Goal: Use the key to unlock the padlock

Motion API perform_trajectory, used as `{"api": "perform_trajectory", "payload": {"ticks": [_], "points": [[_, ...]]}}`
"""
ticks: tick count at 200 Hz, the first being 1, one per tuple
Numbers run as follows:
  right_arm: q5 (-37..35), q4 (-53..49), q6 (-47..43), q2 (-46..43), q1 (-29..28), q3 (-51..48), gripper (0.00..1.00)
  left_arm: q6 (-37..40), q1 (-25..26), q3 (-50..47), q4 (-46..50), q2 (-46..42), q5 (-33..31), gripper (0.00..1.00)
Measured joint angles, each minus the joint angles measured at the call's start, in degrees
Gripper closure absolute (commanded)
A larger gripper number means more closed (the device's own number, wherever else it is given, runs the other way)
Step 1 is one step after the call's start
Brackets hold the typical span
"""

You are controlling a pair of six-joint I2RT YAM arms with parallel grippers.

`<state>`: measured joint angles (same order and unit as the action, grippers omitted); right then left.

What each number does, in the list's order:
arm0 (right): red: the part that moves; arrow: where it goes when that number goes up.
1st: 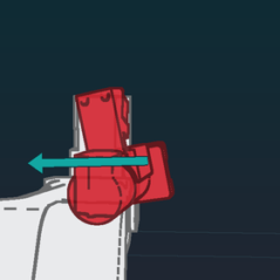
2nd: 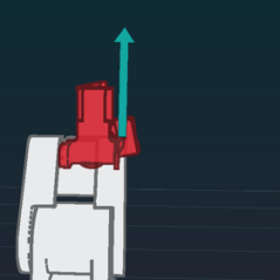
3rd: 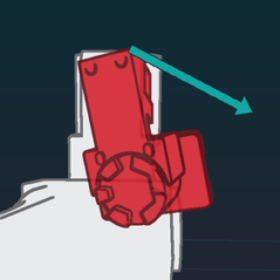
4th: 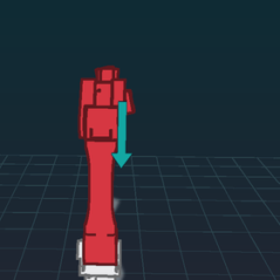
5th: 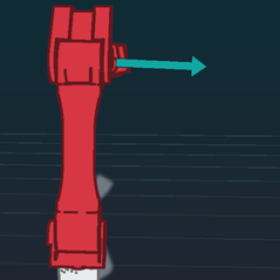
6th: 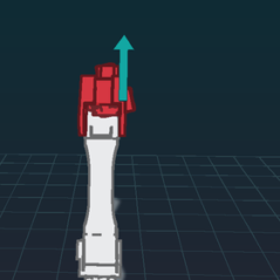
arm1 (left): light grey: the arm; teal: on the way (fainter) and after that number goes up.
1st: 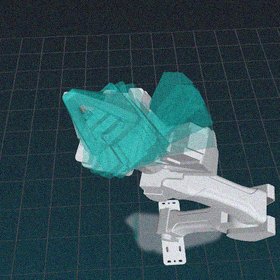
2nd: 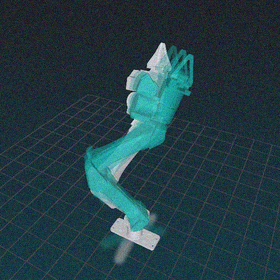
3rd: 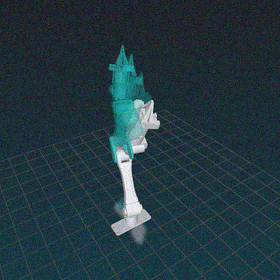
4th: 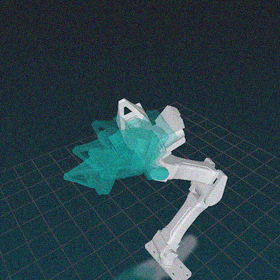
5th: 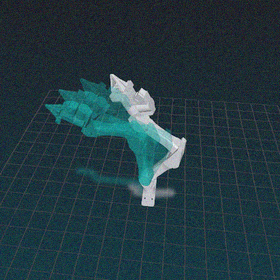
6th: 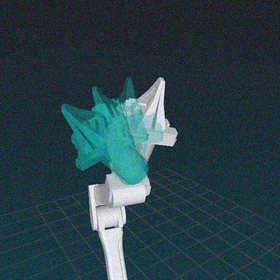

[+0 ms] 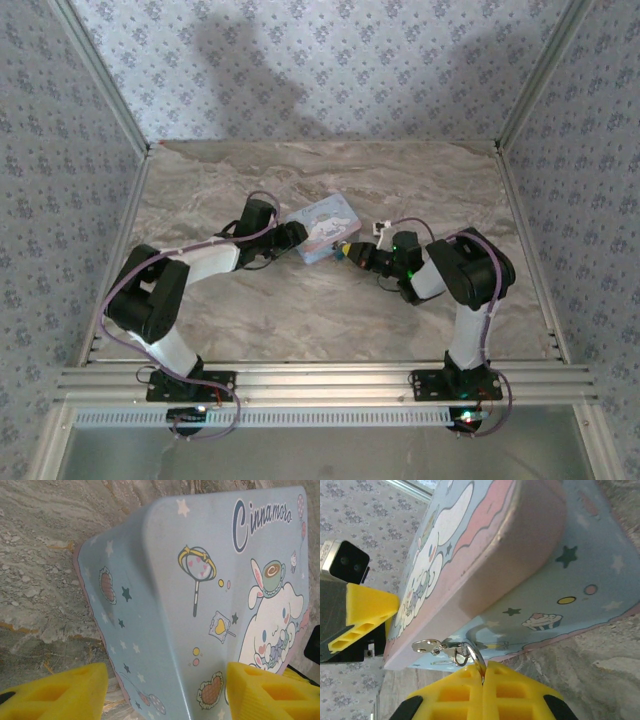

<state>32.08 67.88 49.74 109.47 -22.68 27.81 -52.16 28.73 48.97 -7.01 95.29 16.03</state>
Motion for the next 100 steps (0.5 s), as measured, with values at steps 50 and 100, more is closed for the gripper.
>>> {"api": "perform_trajectory", "payload": {"ticks": [50, 100], "points": [[-0.8, -1.4, -0.7, -4.5, 2.0, -2.8, 1.0, 0.2, 0.1, -0.2, 1.6, -0.9, -0.2, 0.27], [-2.1, -15.8, -7.3, -21.0, 3.0, -4.6, 1.0, 1.8, -0.2, -2.8, 5.1, -6.7, -0.7, 0.13]]}}
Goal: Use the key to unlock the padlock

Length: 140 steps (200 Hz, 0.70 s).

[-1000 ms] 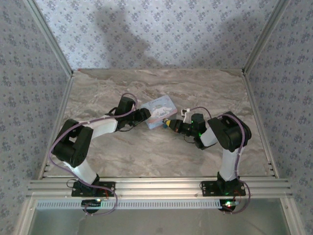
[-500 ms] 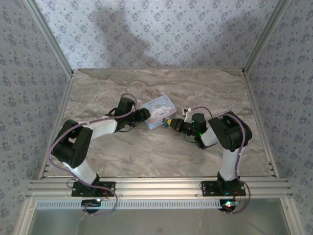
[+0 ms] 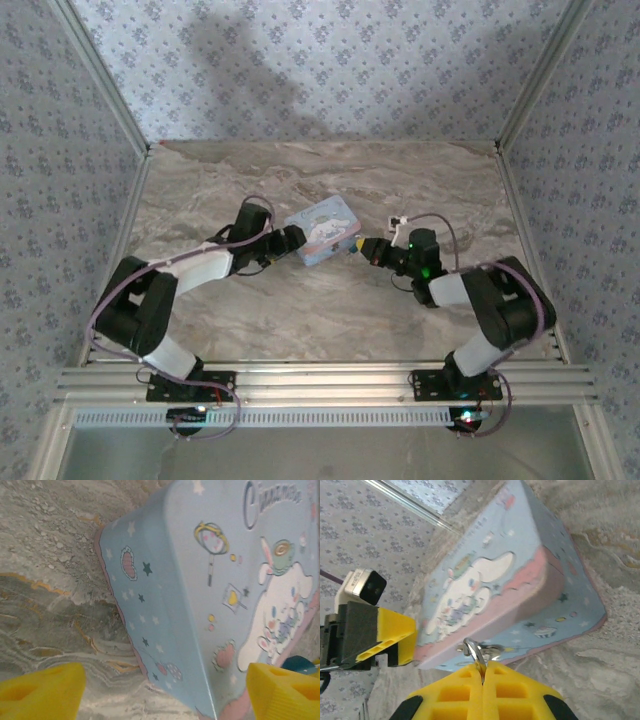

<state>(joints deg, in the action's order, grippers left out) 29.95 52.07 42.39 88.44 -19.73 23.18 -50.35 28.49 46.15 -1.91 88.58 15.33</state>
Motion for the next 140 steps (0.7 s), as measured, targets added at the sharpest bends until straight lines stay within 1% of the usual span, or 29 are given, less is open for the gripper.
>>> {"api": "perform_trajectory", "payload": {"ticks": [24, 37, 65, 106, 140], "points": [[-0.9, -11.5, -4.6, -10.9, -0.2, 0.7, 0.99, 1.6, -0.1, -0.3, 1.7, -5.9, -1.6, 0.08], [-1.7, -19.5, -7.4, -16.6, -0.7, 2.1, 0.99, 2.6, -0.2, -0.9, 2.2, -10.0, -2.8, 0.06], [-3.8, -36.2, -12.5, -25.3, -3.2, 6.6, 0.98, 5.0, -0.2, -4.0, 3.4, -20.4, -5.6, 0.03], [-6.7, -54.3, -15.8, -33.8, -8.5, 9.6, 0.98, 8.0, -0.3, -10.6, 7.2, -35.6, -8.8, 0.02], [-9.1, -66.4, -16.6, -35.4, -14.6, 10.9, 0.99, 10.1, -0.2, -14.4, 11.4, -45.5, -9.4, 0.02]]}}
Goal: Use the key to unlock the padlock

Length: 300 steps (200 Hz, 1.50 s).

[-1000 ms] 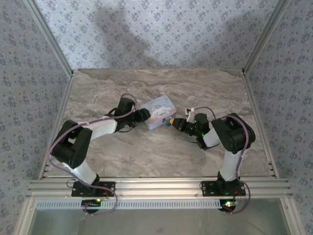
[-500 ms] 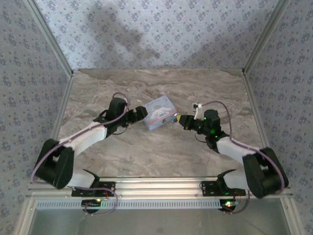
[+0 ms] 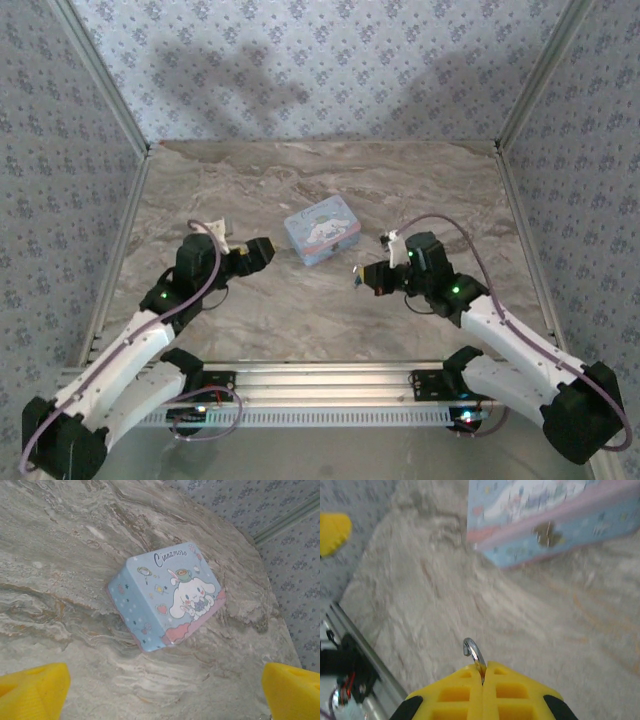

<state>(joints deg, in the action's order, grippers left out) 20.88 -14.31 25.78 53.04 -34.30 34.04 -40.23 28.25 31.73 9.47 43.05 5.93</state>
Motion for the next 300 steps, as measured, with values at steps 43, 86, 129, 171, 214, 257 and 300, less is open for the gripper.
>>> {"api": "perform_trajectory", "payload": {"ticks": [43, 86, 129, 171, 214, 257, 300], "points": [[-2.7, -8.5, 0.1, 2.9, -6.8, 1.2, 0.99, 0.8, 0.0, -2.8, 4.7, -6.4, 0.0, 0.02], [-4.4, -11.9, 0.1, 11.6, -9.2, 3.1, 0.99, 0.8, 0.0, -4.1, 7.1, -8.2, 0.0, 0.02], [-4.7, -12.3, -1.7, 19.4, -9.6, 6.8, 0.99, 0.6, 0.0, -4.1, 7.2, -8.1, 0.0, 0.02], [-4.6, -10.8, -3.4, 27.3, -9.6, 10.2, 0.99, 0.5, 0.0, -4.1, 7.1, -7.7, -0.2, 0.02], [-4.2, -7.1, -4.1, 34.1, -9.6, 12.6, 0.98, 0.5, 0.0, -4.1, 7.1, -5.9, -0.2, 0.02], [-3.5, -4.3, -4.3, 40.5, -9.6, 16.3, 0.97, 0.1, 0.0, -4.1, 7.0, -4.5, -0.2, 0.02], [-3.2, -3.0, -4.5, 42.3, -9.6, 17.8, 0.84, 0.1, 0.0, -4.1, 6.9, -4.3, -0.2, 0.02]]}}
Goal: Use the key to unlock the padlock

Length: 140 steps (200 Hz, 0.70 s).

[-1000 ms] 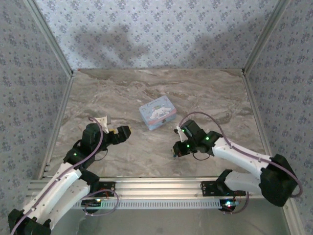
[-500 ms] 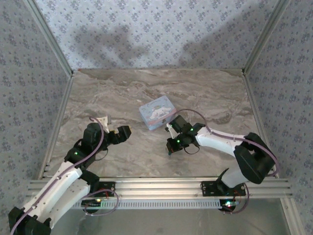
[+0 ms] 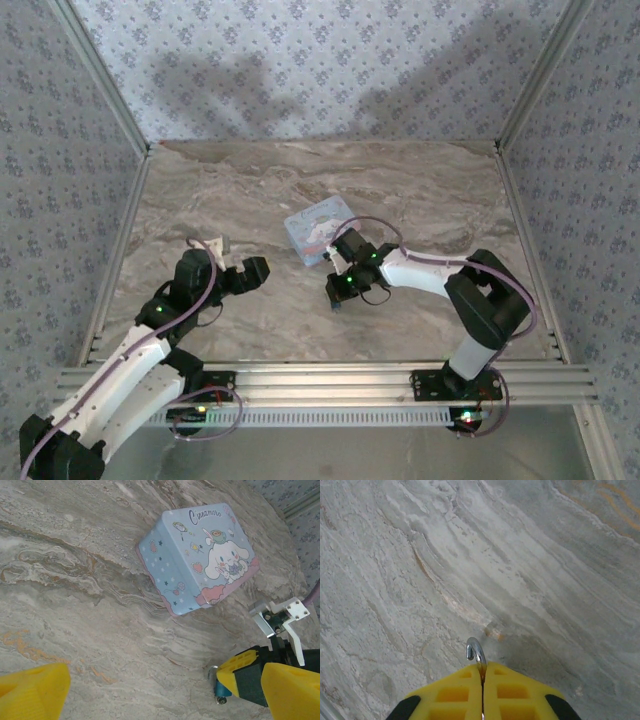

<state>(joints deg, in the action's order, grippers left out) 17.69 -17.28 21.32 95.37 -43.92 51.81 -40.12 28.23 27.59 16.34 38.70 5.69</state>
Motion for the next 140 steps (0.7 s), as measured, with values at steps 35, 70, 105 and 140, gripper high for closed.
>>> {"api": "perform_trajectory", "payload": {"ticks": [35, 70, 105, 140], "points": [[-1.5, 0.0, -0.3, -0.1, -0.1, 0.0, 0.69, 0.0, 0.0, 0.0, 0.0, 0.1, 0.0, 0.02], [-3.7, -0.5, -0.4, -4.6, 0.1, 0.0, 0.55, 0.0, 0.0, 0.0, -0.5, 0.5, 0.0, 0.02], [-5.7, -1.1, -1.5, -14.5, 2.9, -0.1, 0.46, 0.0, 0.0, 0.0, -1.6, 1.7, -0.7, 0.02], [-6.4, -2.0, -2.9, -23.8, 10.0, -1.7, 0.39, 0.0, -0.4, 0.3, -0.9, 2.1, -4.0, 0.02]]}}
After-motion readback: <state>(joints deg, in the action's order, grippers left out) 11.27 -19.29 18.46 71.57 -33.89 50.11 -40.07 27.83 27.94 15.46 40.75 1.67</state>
